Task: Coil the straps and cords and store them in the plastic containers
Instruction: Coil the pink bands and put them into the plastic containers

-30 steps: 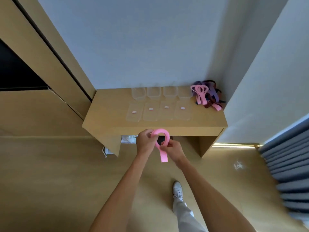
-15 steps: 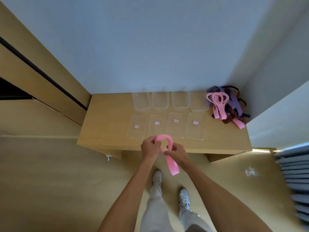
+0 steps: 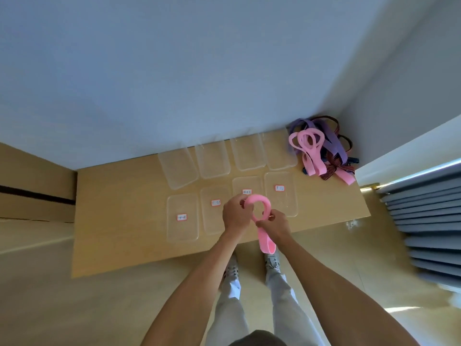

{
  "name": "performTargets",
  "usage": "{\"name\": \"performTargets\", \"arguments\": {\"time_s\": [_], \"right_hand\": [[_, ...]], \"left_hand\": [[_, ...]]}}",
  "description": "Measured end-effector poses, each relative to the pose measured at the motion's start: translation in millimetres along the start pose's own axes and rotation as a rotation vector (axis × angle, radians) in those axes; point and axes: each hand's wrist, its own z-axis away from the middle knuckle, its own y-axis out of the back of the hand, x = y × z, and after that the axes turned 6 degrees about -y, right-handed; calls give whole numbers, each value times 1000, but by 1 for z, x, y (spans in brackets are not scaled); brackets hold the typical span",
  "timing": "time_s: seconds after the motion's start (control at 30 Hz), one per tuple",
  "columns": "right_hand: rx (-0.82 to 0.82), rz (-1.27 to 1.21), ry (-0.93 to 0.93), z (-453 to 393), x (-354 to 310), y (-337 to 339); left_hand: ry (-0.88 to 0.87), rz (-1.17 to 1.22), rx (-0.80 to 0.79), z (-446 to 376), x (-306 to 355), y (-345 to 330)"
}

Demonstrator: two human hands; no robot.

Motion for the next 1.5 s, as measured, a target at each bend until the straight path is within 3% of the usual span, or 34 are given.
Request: {"name": "performTargets", "arguments": {"time_s": [0.23,0.57,0.77,0.97,1.1,1.23,1.5], "right_hand": [[80,-30,-43,-49,-2,34],[-96,22,-10,-83,-29,-11],[78,319,52,-88,-24,-29],[195,479,111,-44,-18,-3],[275,477,87,1,-13,22],[402,326,39,36,9,46],[619,60,-135,129,121,97]], "left_hand": [[20,-26,-30,-43,33,-48],[103,-55,157,-79,-12,-30],[-47,-138,43,-75,-26,-28],[-110,-147,140,-31,-6,1],[-195,-187,29,-5,18,10],[-405,-147,-84,22,43,-3],[-710,-334,-482,106,94,-79]]}}
